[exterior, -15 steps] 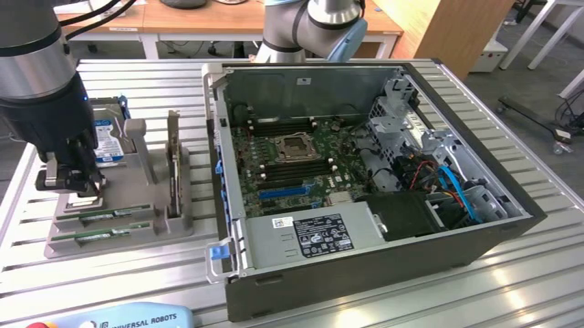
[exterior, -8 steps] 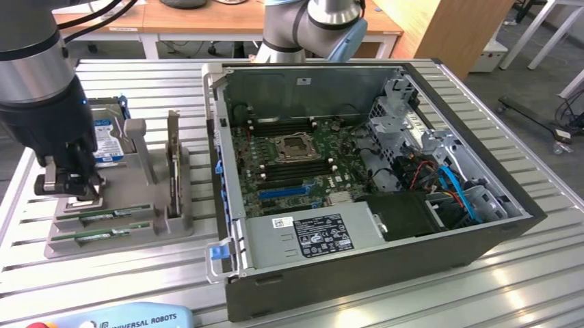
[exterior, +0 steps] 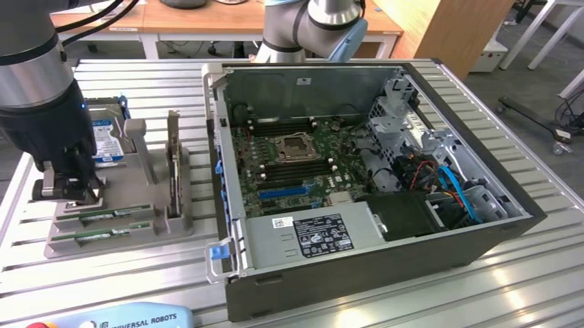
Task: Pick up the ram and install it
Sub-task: 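Pick up the ram and move it above insertion slot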
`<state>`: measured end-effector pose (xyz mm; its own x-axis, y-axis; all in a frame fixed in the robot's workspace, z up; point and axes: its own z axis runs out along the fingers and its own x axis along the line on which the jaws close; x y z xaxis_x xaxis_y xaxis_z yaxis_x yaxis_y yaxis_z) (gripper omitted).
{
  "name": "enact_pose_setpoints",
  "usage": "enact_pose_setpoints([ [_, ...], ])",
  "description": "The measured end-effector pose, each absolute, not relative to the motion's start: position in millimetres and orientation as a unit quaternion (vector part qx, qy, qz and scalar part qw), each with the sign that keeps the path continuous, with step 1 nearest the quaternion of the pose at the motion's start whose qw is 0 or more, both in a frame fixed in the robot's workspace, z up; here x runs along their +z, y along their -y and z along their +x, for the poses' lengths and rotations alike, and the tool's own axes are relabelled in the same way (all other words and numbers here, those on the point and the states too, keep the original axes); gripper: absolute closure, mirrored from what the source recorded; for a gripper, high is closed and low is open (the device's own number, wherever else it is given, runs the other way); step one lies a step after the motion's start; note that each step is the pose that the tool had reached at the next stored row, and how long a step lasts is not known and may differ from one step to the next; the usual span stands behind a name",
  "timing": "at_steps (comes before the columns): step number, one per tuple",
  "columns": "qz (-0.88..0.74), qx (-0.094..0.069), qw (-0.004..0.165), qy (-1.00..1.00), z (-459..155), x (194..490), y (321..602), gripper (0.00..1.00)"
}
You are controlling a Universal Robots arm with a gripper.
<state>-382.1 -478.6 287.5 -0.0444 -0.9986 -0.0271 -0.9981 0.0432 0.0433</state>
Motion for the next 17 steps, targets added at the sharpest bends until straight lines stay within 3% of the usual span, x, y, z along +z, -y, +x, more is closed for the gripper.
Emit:
enact_pose_setpoints([
  [17,0.691,-0.025,0.005,0.722,-382,273,479,0.69],
])
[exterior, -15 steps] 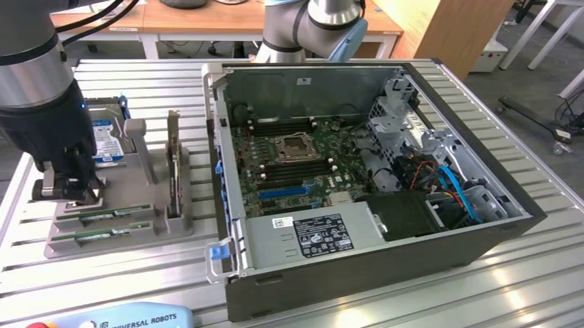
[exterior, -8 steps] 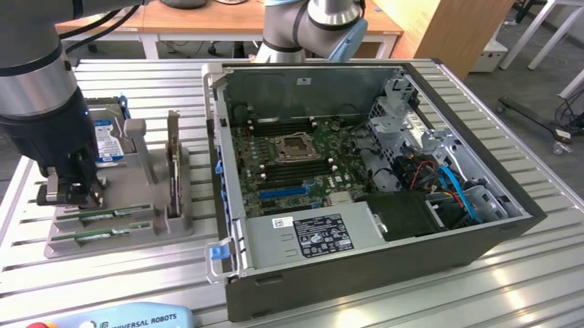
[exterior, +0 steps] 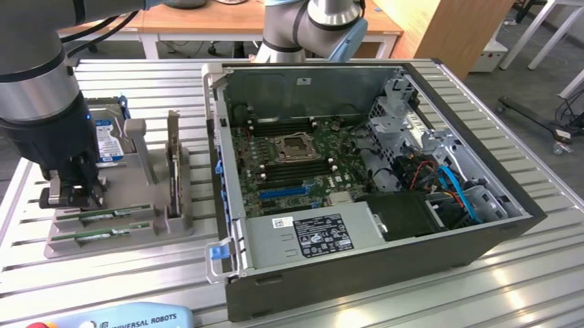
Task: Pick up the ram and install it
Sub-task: 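Pick up the ram and move it above insertion slot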
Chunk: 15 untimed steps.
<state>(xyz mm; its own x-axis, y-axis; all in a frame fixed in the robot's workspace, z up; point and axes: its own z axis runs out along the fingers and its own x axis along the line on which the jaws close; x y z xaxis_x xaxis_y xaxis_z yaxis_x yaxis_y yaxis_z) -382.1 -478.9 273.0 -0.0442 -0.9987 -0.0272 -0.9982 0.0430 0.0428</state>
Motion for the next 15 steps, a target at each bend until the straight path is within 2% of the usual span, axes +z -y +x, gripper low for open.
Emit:
enact_pose_setpoints([
  [15,0.691,-0.025,0.005,0.722,-382,262,484,0.69],
])
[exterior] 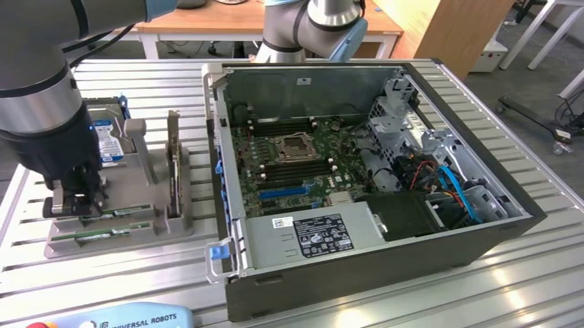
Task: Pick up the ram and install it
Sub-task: 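Pick up the ram and move it above insertion slot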
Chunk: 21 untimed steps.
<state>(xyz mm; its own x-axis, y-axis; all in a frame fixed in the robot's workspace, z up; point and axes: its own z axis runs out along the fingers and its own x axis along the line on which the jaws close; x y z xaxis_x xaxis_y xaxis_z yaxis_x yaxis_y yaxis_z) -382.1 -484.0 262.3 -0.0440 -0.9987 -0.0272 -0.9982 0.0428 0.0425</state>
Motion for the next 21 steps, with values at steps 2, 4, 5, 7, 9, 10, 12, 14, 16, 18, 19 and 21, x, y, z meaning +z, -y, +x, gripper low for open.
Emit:
enact_pose_setpoints([
  [2,0.691,-0.025,0.005,0.722,-382,260,484,0.69],
  [4,0.691,-0.025,0.005,0.722,-382,258,484,0.69],
  [5,0.691,-0.025,0.005,0.722,-382,256,484,0.69],
  [7,0.692,-0.025,0.005,0.722,-382,254,484,0.69],
  [9,0.692,-0.025,0.005,0.722,-382,252,484,0.69],
  [10,0.692,-0.025,0.005,0.722,-382,251,484,0.69],
  [12,0.692,-0.025,0.005,0.722,-382,249,484,0.69],
  [14,0.692,-0.025,0.005,0.722,-382,249,484,0.69],
  [16,0.692,-0.025,0.005,0.722,-382,249,484,0.69],
  [18,0.693,-0.025,0.005,0.721,-382,249,484,0.69],
  [19,0.695,-0.025,0.005,0.719,-382,249,484,0.69],
  [21,0.698,-0.025,0.005,0.716,-382,249,484,0.69],
])
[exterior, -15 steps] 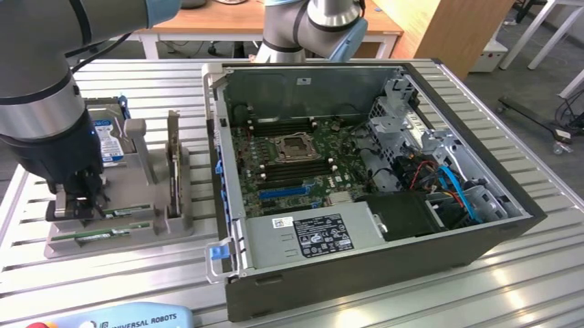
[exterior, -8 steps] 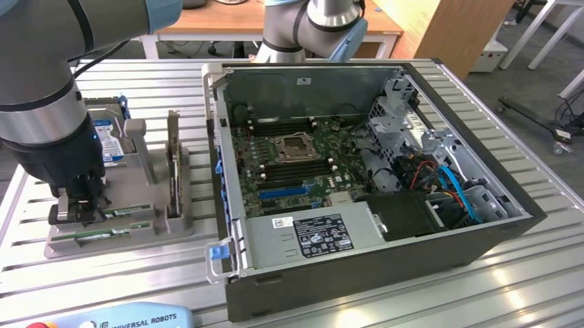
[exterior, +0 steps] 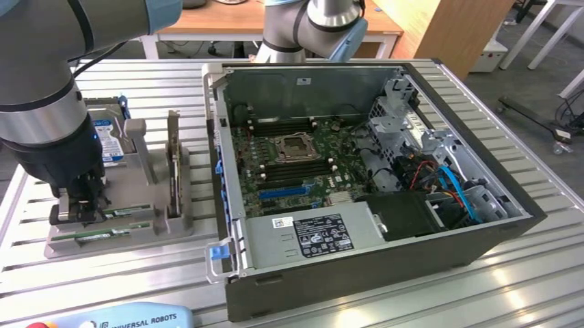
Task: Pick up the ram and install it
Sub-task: 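Pick up the ram and move it above insertion slot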
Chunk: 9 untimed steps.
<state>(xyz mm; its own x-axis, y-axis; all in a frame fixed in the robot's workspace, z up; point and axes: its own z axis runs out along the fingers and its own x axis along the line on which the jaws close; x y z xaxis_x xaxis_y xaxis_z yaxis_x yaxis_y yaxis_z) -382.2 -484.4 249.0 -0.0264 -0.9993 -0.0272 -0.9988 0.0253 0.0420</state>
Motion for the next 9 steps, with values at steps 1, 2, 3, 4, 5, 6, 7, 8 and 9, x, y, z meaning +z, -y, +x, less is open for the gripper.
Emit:
enact_pose_setpoints([
  [1,0.698,-0.025,0.005,0.716,-382.3,249.0,484.4,0.69],
  [2,0.698,-0.025,0.005,0.715,-382.2,248.9,484.3,0.69],
  [3,0.699,-0.025,0.005,0.715,-382.2,248.9,484.3,0.69],
  [4,0.699,-0.025,0.005,0.714,-382.1,248.8,484.3,0.69],
  [5,0.7,-0.025,0.005,0.713,-381.8,248.8,484.3,0.69],
  [6,0.701,-0.025,0.005,0.712,-381.7,248.8,484.3,0.69],
  [7,0.702,-0.024,0.005,0.712,-381.7,248.8,484.3,0.69],
  [8,0.703,-0.025,0.005,0.711,-381.6,248.9,484.4,0.69],
  [9,0.703,-0.025,0.005,0.711,-381.6,248.9,484.4,0.69],
])
